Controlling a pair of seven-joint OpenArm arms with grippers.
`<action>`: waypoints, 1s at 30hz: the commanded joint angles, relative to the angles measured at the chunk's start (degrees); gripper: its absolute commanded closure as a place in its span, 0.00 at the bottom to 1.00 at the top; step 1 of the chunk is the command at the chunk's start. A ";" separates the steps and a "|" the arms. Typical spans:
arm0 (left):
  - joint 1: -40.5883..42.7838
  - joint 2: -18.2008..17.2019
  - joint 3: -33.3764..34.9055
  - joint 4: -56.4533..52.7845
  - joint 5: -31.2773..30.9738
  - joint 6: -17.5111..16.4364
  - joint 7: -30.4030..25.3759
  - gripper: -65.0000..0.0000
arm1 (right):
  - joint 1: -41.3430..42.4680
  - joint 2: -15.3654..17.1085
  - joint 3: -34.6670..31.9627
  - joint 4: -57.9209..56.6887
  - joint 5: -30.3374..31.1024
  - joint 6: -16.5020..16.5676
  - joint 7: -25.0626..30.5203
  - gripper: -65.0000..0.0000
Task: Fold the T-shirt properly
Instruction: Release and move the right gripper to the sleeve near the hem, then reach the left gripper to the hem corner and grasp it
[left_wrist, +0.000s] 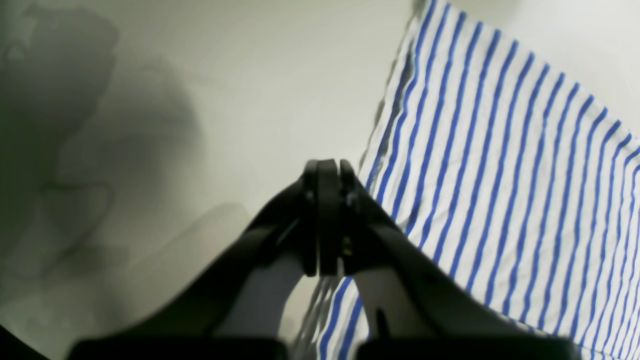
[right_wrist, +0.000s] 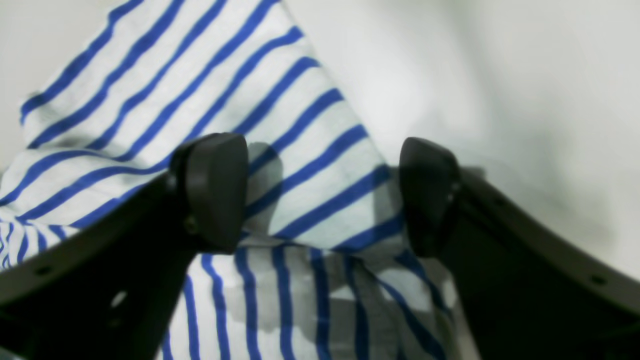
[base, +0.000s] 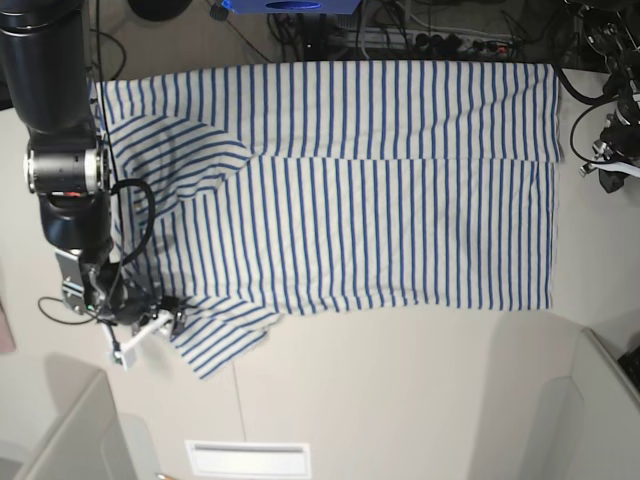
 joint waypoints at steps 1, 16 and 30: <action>-0.18 -1.11 -0.30 0.83 -0.37 -0.22 -1.14 1.00 | 0.94 0.52 0.11 0.05 -0.38 0.17 -2.42 0.40; -6.33 -6.91 -0.22 -6.81 -0.37 -0.22 -1.23 0.60 | 1.29 0.52 -0.33 0.05 -0.65 0.17 -2.42 0.76; -40.71 -13.86 17.10 -41.19 19.23 -1.72 -1.93 0.23 | 1.29 0.52 -0.33 0.05 -0.65 0.17 -2.60 1.00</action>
